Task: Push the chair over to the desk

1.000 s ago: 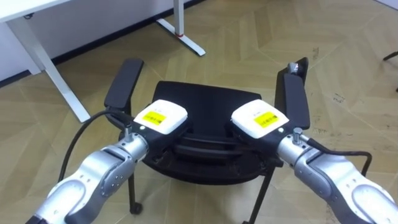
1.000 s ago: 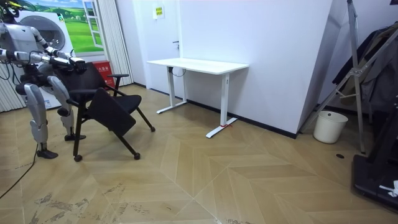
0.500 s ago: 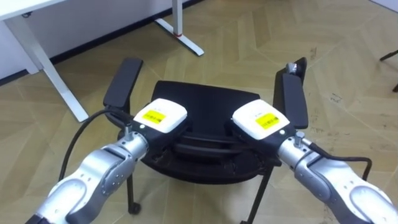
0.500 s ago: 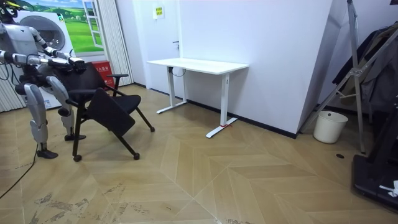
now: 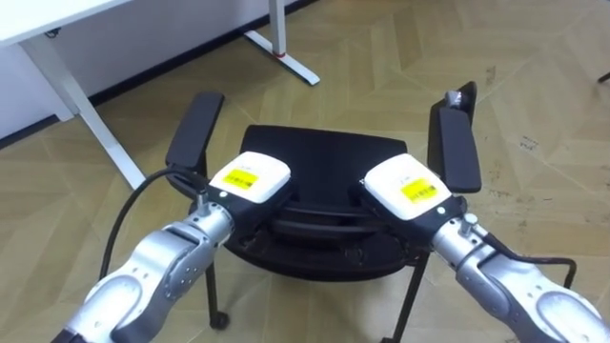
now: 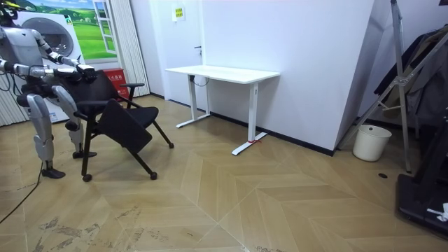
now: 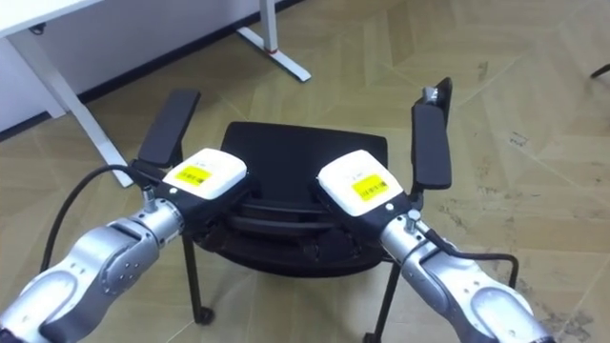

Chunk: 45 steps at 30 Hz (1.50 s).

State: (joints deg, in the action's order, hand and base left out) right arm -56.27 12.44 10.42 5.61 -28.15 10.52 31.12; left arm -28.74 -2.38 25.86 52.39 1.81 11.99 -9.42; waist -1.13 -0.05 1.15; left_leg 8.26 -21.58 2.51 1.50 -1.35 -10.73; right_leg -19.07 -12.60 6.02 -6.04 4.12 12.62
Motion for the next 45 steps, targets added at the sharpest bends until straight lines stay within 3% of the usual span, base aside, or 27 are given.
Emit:
{"fn": "enact_joint_trajectory", "kwargs": {
  "steps": [5,8,10,13,15,16,21,23,24,28,30,31,33,34,36,37,39,43,45],
  "targets": [
    [100,0,2,73,2,-3,47,-4,-2,-17,-42,21,-19,-5,100,-9,2,-3,10,31,-44,5,-2,23,1,-13,-13,-6,-31,-1,1,3],
    [100,1,33,262,55,-5,216,-19,-3,-217,-92,7,80,-14,100,-187,-4,42,15,232,-349,94,15,68,-91,-68,-93,-84,44,-61,48,12],
    [100,10,55,311,136,-5,355,-74,-4,-330,-107,6,97,-43,100,-301,-14,61,23,392,-568,178,38,99,-171,-90,-323,-124,145,-121,166,7],
    [100,50,73,320,334,-5,695,-206,-47,-874,-265,5,242,-141,100,-610,-22,52,53,518,-952,257,55,79,-253,-166,-864,-109,238,-177,475,28],
    [100,24,74,327,416,12,978,-399,-69,-1191,-334,6,265,-158,100,-813,-55,-9,145,637,-1203,324,65,-39,-306,-233,-1357,-31,407,-225,856,36],
    [100,15,74,332,424,11,1008,-422,-68,-1209,-330,6,267,-159,100,-821,-59,-25,160,651,-1233,330,67,-38,-305,-258,-1459,-10,431,-228,923,35],
    [100,14,81,745,227,14,1015,-343,-147,-1208,-371,-63,278,-137,100,-850,-21,-2,268,1013,-1894,610,47,-366,-252,-548,-1843,-8,457,-356,1192,34],
    [100,-12,80,798,211,18,1020,-333,-171,-1208,-389,-64,262,-121,100,-837,23,0,250,1122,-2068,657,53,-374,-188,-554,-1876,-21,479,-342,1242,2],
    [100,-28,80,852,205,18,1022,-318,-169,-1202,-399,-64,268,-121,100,-837,19,6,191,1143,-2129,680,53,-394,-189,-514,-1924,-24,498,-398,1234,-9],
    [100,-20,99,985,193,4,997,-200,-171,-1193,-439,-62,319,-182,100,-842,23,24,147,1280,-2131,671,35,-498,-205,-481,-1955,24,527,-391,1242,-1],
    [100,-5,102,1064,253,9,927,-121,-161,-1058,-380,-62,317,-263,100,-860,55,-16,139,1275,-1810,585,-68,-750,-268,-356,-2073,186,801,-348,1279,-14],
    [100,-16,102,1078,291,8,927,-122,-146,-1028,-358,-59,316,-281,100,-861,60,-40,128,1236,-1700,557,-108,-827,-295,-269,-2113,228,884,-329,1279,-34],
    [100,-67,99,1127,374,3,955,-140,-69,-1011,-362,-55,316,-286,100,-867,59,-117,51,1046,-1491,451,-241,-1143,-402,-33,-2232,441,1023,-146,1247,-42],
    [100,-68,98,1140,374,1,956,-135,-66,-1019,-377,-49,310,-289,100,-867,52,-124,36,986,-1485,433,-280,-1220,-442,15,-2249,484,1023,-110,1243,-39],
    [100,-79,43,1142,395,-23,944,-151,-61,-1024,-375,-48,305,-326,100,-863,41,-256,9,840,-1465,247,-416,-1390,-631,119,-2676,746,1117,-17,1240,-26],
    [100,-77,13,1141,412,-29,946,-158,-61,-1026,-374,-48,295,-347,100,-875,38,-260,13,821,-1558,250,-439,-1444,-724,154,-2970,832,1229,19,1159,-16],
    [100,-54,-4,1141,424,-27,966,-171,-66,-1021,-378,-47,297,-348,100,-904,24,-234,20,820,-1703,260,-477,-1454,-884,182,-3417,929,1407,52,980,-11],
    [100,-29,-4,1187,428,11,988,-168,-74,-1041,-373,-44,350,-380,100,-990,-3,-207,88,815,-1929,264,-590,-1476,-1112,187,-4152,1148,1732,-12,578,-3],
    [100,-17,-6,1236,475,20,1096,-210,-101,-1152,-418,-45,385,-438,100,-1083,-27,-174,121,771,-2042,277,-635,-1417,-1252,268,-4551,1197,1968,-79,227,0]
  ]
}}
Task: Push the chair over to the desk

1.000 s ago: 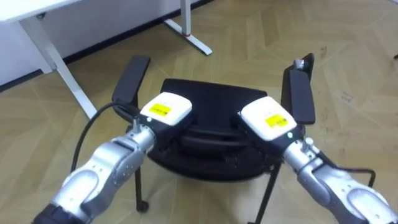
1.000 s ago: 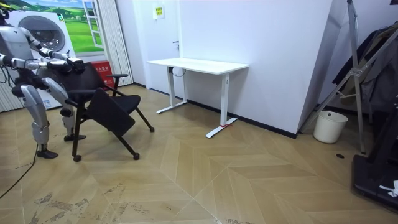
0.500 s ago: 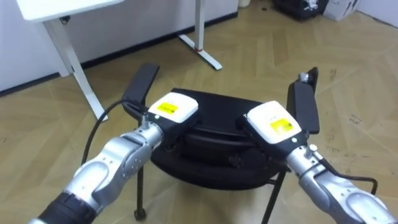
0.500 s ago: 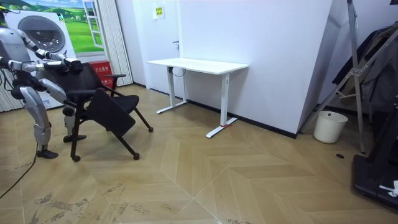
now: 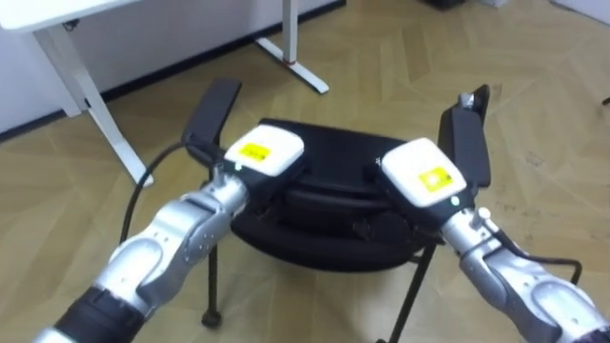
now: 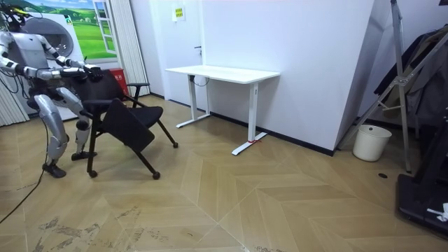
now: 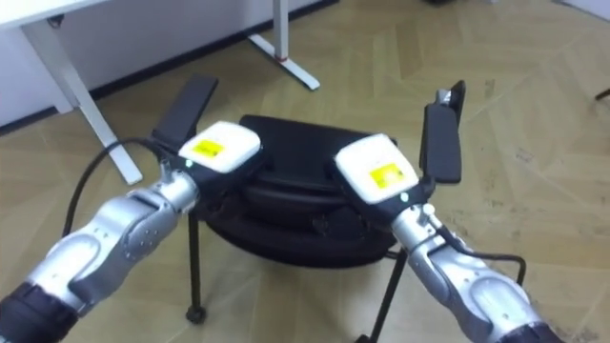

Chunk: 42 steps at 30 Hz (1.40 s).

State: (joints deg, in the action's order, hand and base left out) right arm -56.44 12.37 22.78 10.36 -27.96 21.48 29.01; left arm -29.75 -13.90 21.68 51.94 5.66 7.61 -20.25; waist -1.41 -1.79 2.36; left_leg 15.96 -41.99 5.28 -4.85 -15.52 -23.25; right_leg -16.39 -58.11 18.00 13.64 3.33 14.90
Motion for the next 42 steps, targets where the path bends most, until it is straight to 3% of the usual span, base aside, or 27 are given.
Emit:
{"fn": "enact_joint_trajectory", "kwargs": {
  "steps": [2,4,6,7,9,10,12,14,20,24,26,31,34,36,37,39,40,42],
  "targets": [
    [100,6,-17,14,24,-3,45,-27,-51,-86,12,-3,22,-80,100,-73,-16,14,23,-45,-22,19,-57,17,-90,208,-207,-70,259,21,-62,-2],
    [100,-4,-72,49,35,-16,3,-22,-61,-127,19,-12,34,-111,100,-130,-69,116,17,-68,-26,106,-19,30,-155,234,-94,-265,614,58,161,-4],
    [100,-6,-116,53,58,-26,5,-48,-73,-289,44,-48,139,-227,100,-208,-96,179,43,-104,-5,176,-12,85,-154,234,753,-606,980,11,196,18],
    [100,-6,-117,53,58,-27,7,-58,-73,-299,44,-48,147,-237,100,-210,-96,179,52,-115,-5,185,7,91,-166,231,1066,-677,1022,-43,145,15],
    [100,-19,-122,53,78,-73,6,-65,-84,-320,67,-88,148,-258,100,-188,-94,178,64,-227,-4,196,138,151,-239,281,2123,-913,1053,-144,-201,11],
    [100,-20,-121,53,80,-79,6,-56,-94,-334,68,-107,149,-286,100,-185,-94,178,78,-255,-4,196,176,176,-264,283,2286,-947,1023,-210,-335,25],
    [100,-20,-121,53,104,-82,13,-29,-135,-347,95,-115,137,-381,100,-181,-59,176,120,-306,21,227,321,279,-290,187,2435,-1015,923,-451,-595,19],
    [100,-20,-112,41,204,-83,40,-21,-121,-352,76,-115,136,-460,100,-206,-48,155,118,-318,34,251,431,331,-314,160,2365,-1034,950,-534,-708,3],
    [100,-73,-122,-68,598,-96,143,-42,-74,-552,42,-189,109,-597,100,-427,-41,158,188,-389,74,445,765,493,-393,-30,1948,-1137,1000,-758,-152,9],
    [100,-65,-118,-26,784,-107,300,-67,-110,-719,51,-211,110,-646,100,-642,-75,87,202,-348,-207,559,922,647,-358,-254,1638,-1147,909,-908,279,23],
    [100,-65,-117,-24,866,-115,383,-77,-171,-830,0,-292,76,-687,100,-740,-83,105,226,-292,-339,635,952,656,-277,-388,1591,-1122,831,-945,403,34],
    [100,16,-154,-25,995,-167,411,-20,-256,-1046,-87,-300,25,-842,100,-948,-92,47,271,-352,58,624,1056,603,-85,-643,1657,-1016,738,-1007,494,29],
    [100,7,-196,-27,1036,-168,371,-13,-201,-1086,-139,-275,-29,-968,100,-913,-81,30,270,-225,90,610,1001,603,212,-734,1822,-1010,711,-1066,513,17],
    [100,-9,-261,-66,1038,-173,244,-10,-132,-1044,-143,-227,-38,-984,100,-940,-73,-10,283,3,30,598,880,559,519,-749,2010,-1016,702,-1119,475,23],
    [100,-9,-273,-73,1050,-173,235,-10,-116,-1045,-144,-225,-38,-984,100,-945,-73,-11,281,114,32,594,860,498,578,-756,2045,-1019,702,-1131,469,12],
    [100,-13,-305,-138,1141,-230,273,-38,-50,-1044,-155,-225,-52,-987,100,-884,-75,-8,127,634,114,593,802,67,623,-853,2083,-1021,646,-1242,444,-18],
    [100,-14,-304,-163,1142,-235,284,-54,-33,-1036,-159,-218,-53,-988,100,-846,-75,-6,83,756,205,595,761,-29,656,-871,2088,-1035,607,-1254,448,-20],
    [100,11,-295,-186,1138,-350,324,-67,-22,-983,-124,-205,-42,-987,100,-730,-84,53,42,1040,707,584,513,-428,1078,-1072,2166,-1138,351,-1266,510,0]
  ]
}}
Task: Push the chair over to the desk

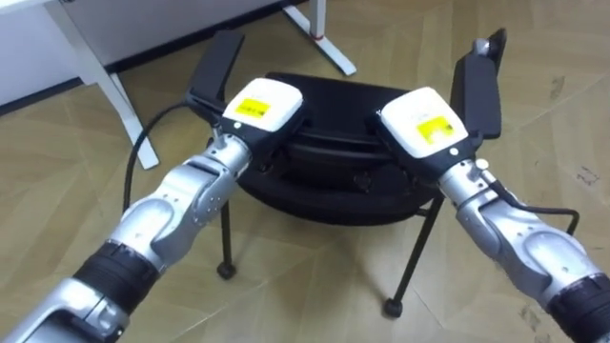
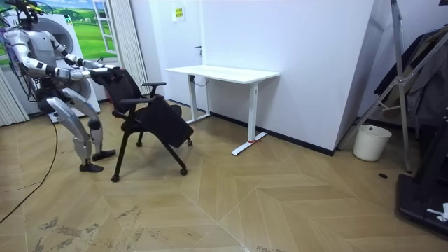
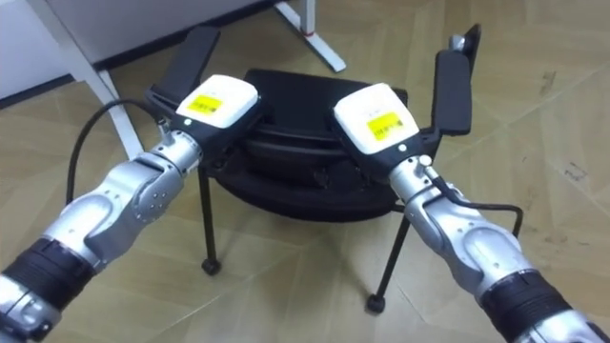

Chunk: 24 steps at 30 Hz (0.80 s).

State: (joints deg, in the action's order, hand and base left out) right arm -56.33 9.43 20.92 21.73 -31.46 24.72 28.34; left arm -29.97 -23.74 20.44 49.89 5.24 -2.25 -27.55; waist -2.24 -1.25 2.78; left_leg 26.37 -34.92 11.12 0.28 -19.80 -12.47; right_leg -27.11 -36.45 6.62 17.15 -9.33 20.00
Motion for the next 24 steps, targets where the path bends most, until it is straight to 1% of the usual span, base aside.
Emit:
{"fn": "enact_joint_trajectory", "kwargs": {
  "steps": [1,2,3,4,5,6,8,9,11,12,14,15,16,17,18,19,20,21,22,23,24],
  "targets": [
    [100,13,-9,-11,0,-34,3,-13,1,25,24,0,0,-1,100,41,-4,7,-22,18,84,5,-56,-81,122,-57,-1,-3,-63,16,44,-5],
    [100,20,-25,-38,1,-92,17,-56,11,90,73,-9,-8,1,100,135,-4,24,-59,17,202,-1,-115,-107,288,-176,1,-7,-194,40,124,0],
    [100,14,-23,-40,-1,-121,37,-81,39,109,75,-15,-9,1,100,202,3,55,-61,-31,218,-14,-164,-103,455,-332,14,0,-326,65,194,11],
    [100,9,-24,-40,-6,-120,37,-88,45,109,77,-15,-11,-1,100,213,1,59,-42,-44,221,-7,-174,-120,511,-382,11,8,-371,72,227,38],
    [100,3,-32,-47,-10,-128,36,-92,41,93,69,-15,-19,-3,100,215,0,56,-13,-101,216,6,-168,-248,678,-473,-23,45,-447,39,270,45],
    [100,-7,-70,-49,-12,-141,30,-111,46,90,77,-27,-20,-5,100,223,0,55,-13,-121,208,35,-281,-394,761,-549,-56,81,-511,52,345,46],
    [100,-13,-113,-48,-60,-150,27,-105,33,88,43,-29,-55,4,100,234,1,42,5,-161,109,51,-304,-536,779,-673,-83,128,-636,101,451,43],
    [100,-13,-135,-49,-59,-167,26,-129,27,99,52,-55,-62,8,100,251,-11,0,-38,-188,36,36,-306,-555,776,-710,-154,189,-703,97,544,35],
    [100,-12,-172,-51,-56,-236,7,-118,1,100,83,-101,-89,10,100,278,-9,-12,-98,-199,-65,25,-322,-565,756,-790,-185,225,-811,125,641,26],
    [100,-15,-205,-54,-52,-262,-20,-119,24,130,101,-102,-95,13,100,298,1,-32,-172,-202,-95,15,-363,-574,720,-847,-225,258,-850,119,723,29],
    [100,-22,-244,-63,-47,-262,-62,-124,64,166,111,-98,-95,37,100,301,-1,-49,-189,-204,-89,6,-383,-624,651,-987,-239,261,-934,135,820,41],
    [100,-21,-256,-66,-49,-261,-73,-128,73,199,121,-97,-100,62,100,305,5,-85,-251,-220,-96,5,-407,-681,595,-1065,-254,281,-988,139,892,40],
    [100,-20,-262,-66,-52,-262,-78,-128,76,223,119,-93,-112,82,100,309,-2,-111,-294,-259,-86,-1,-400,-717,560,-1104,-254,294,-1036,151,929,31],
    [100,-11,-262,-71,-78,-280,-70,-130,81,259,106,-78,-125,120,100,354,9,-170,-353,-358,-68,-82,-411,-737,450,-1245,-240,346,-1173,190,999,39],
    [100,-9,-263,-69,-141,-283,-76,-135,64,283,95,-68,-126,146,100,398,17,-219,-374,-485,-37,-212,-493,-747,300,-1411,-219,403,-1348,280,1055,44],
    [100,-9,-269,-69,-178,-288,-74,-148,63,289,100,-53,-125,147,100,438,35,-261,-386,-547,-5,-286,-496,-752,261,-1518,-239,471,-1425,347,1089,44],
    [100,-6,-284,-69,-220,-344,-85,-136,73,305,94,-29,-126,146,100,529,95,-317,-440,-627,15,-411,-511,-727,128,-1681,-484,669,-1486,792,1141,34],
    [100,-6,-299,-70,-219,-389,-84,-135,82,308,83,-36,-127,148,100,584,127,-259,-455,-633,-72,-405,-499,-605,13,-1650,-1136,879,-1392,1307,967,30],
    [100,-6,-312,-70,-216,-400,-67,-165,81,309,90,-40,-126,153,100,605,128,-249,-465,-644,-128,-418,-500,-523,-26,-1515,-1446,956,-1328,1385,827,36],
    [100,1,-316,-71,-213,-403,1,-231,80,308,102,-37,-128,157,100,632,105,-261,-469,-667,-253,-483,-486,-312,-104,-1110,-1918,979,-1189,1150,544,49],
    [100,12,-300,-79,-219,-407,50,-257,75,308,87,-31,-150,159,100,656,96,-253,-450,-700,-366,-506,-468,-181,-224,-793,-2216,931,-1094,916,307,56]
  ]
}}
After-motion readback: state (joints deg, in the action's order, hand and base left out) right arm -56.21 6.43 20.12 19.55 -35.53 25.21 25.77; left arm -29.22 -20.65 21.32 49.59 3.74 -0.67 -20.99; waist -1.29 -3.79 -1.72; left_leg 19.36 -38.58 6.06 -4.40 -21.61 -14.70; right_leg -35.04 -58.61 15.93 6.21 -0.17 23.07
